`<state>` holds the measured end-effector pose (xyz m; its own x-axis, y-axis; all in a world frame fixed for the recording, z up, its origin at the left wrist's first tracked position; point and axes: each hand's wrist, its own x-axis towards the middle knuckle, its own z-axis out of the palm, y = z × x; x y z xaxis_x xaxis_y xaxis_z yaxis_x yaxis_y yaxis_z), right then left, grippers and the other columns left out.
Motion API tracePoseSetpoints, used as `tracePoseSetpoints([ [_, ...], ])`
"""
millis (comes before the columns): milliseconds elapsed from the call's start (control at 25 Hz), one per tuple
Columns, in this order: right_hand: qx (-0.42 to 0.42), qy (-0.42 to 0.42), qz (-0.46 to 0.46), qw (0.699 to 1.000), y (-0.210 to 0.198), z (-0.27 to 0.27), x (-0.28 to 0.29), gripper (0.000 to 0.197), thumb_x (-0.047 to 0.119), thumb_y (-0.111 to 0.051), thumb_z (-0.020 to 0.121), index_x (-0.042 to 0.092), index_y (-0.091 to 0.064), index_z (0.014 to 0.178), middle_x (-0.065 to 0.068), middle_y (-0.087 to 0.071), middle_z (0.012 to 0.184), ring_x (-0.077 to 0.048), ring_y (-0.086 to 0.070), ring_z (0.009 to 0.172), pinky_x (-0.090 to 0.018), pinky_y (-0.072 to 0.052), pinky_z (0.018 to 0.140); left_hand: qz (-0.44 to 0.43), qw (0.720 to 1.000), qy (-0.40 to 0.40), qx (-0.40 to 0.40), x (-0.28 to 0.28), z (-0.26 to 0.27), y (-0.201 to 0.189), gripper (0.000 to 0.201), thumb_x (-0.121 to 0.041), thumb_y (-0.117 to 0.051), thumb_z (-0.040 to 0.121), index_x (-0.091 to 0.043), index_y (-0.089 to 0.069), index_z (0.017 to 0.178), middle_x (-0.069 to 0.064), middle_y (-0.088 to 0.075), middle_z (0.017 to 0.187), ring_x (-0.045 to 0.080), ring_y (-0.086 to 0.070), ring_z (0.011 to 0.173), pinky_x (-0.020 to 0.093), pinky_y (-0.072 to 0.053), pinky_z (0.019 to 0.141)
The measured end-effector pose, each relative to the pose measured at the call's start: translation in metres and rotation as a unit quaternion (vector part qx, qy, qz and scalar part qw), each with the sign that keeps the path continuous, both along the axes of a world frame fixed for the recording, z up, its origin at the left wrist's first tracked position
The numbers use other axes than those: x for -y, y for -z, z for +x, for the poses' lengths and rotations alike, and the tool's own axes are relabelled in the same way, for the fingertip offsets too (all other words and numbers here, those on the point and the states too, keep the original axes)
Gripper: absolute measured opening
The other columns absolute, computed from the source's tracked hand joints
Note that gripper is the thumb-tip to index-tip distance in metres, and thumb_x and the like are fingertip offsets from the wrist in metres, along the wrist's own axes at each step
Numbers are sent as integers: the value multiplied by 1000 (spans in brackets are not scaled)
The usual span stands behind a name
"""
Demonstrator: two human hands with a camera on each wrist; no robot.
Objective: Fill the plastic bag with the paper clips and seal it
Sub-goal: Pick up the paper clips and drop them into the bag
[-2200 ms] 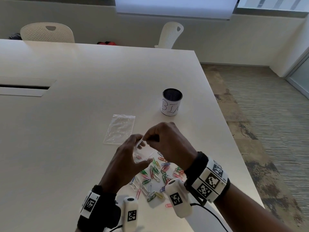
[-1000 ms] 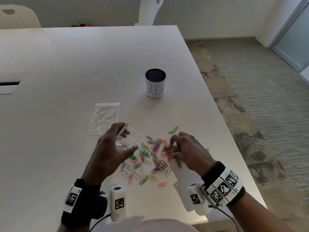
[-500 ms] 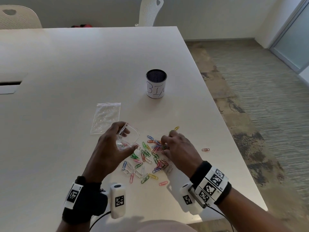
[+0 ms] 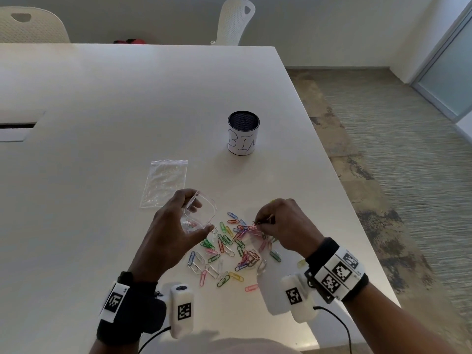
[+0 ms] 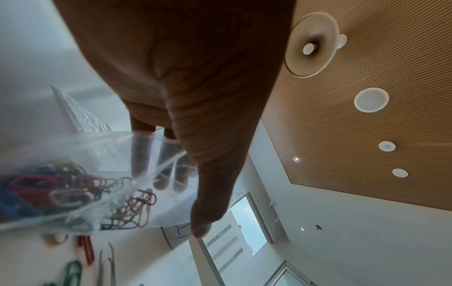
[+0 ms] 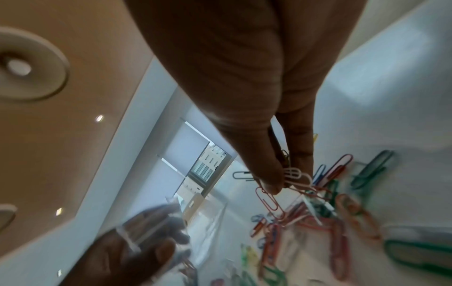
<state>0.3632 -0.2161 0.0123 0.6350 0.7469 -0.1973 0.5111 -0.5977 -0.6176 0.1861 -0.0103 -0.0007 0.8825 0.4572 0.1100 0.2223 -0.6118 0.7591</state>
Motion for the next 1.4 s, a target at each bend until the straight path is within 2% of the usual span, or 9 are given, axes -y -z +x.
tracePoseSetpoints([
  [280, -186, 45, 115, 975, -25, 7, -8, 10, 8, -84, 83, 8, -82, 93, -8, -80, 81, -27, -77, 82, -42, -65, 82, 7, 1000, 4, 0, 2, 4, 3, 66, -33, -90, 75, -31, -49, 128, -17, -63, 112, 2, -62, 107, 36, -60, 86],
  [440, -206, 6, 160, 965, -44, 0, -31, 13, 10, -83, 84, 9, -81, 97, -6, -81, 84, -21, -78, 81, -42, -65, 84, 10, 1000, 3, -3, 3, 4, 5, 68, -35, -89, 75, -33, -48, 129, -19, -62, 112, 1, -62, 107, 38, -61, 85],
  [560, -162, -34, 189, 968, -54, -13, -54, 11, 13, -83, 84, 12, -81, 96, -5, -80, 83, -20, -77, 77, -40, -66, 78, 9, 1000, 10, -5, 2, 5, 5, 66, -36, -88, 76, -35, -47, 128, -19, -62, 112, 6, -64, 105, 39, -61, 83],
  [640, -97, -64, 186, 976, -55, -22, -69, 10, 14, -84, 84, 13, -82, 94, -1, -80, 82, -12, -76, 73, -30, -65, 72, 0, 1000, 7, -6, 3, 5, 4, 67, -34, -88, 76, -35, -47, 129, -15, -64, 112, 10, -67, 99, 38, -61, 81],
  [760, -2, -117, 163, 980, -50, -33, -85, 11, 14, -84, 84, 14, -82, 95, 1, -80, 88, -5, -74, 75, -24, -63, 72, -4, 1000, -4, -4, 5, 5, 1, 65, -30, -88, 77, -34, -48, 128, -14, -66, 112, 9, -67, 98, 28, -58, 79],
  [880, 1, -137, 149, 979, -50, -36, -89, 12, 11, -79, 88, 11, -81, 100, -2, -81, 97, -7, -77, 81, -28, -65, 76, -13, 1000, -11, 1, 5, 4, 0, 62, -28, -88, 78, -32, -50, 127, -14, -68, 111, 8, -68, 100, 23, -55, 80],
  [960, 3, -146, 153, 977, -53, -35, -87, 10, 9, -77, 90, 9, -81, 100, -2, -81, 97, -6, -77, 82, -22, -63, 76, -11, 1000, -12, 0, 5, 5, 0, 61, -28, -88, 78, -32, -50, 126, -13, -67, 110, 8, -68, 100, 24, -57, 79],
  [1240, 46, -55, 141, 987, -50, 9, -59, 14, 3, -78, 87, 12, -81, 98, 4, -76, 84, -1, -68, 70, -2, -49, 68, -6, 1000, -17, 15, 2, -2, -1, 62, -30, -90, 76, -31, -51, 124, -18, -63, 112, 3, -64, 106, 12, -55, 79],
  [1400, 82, 11, 41, 996, -18, 49, -29, 17, 3, -69, 94, 9, -81, 104, -8, -80, 102, -16, -75, 88, -22, -57, 82, -12, 999, -21, 22, -3, -3, -2, 62, -28, -90, 76, -30, -51, 124, -15, -64, 112, 1, -63, 106, 2, -49, 77],
])
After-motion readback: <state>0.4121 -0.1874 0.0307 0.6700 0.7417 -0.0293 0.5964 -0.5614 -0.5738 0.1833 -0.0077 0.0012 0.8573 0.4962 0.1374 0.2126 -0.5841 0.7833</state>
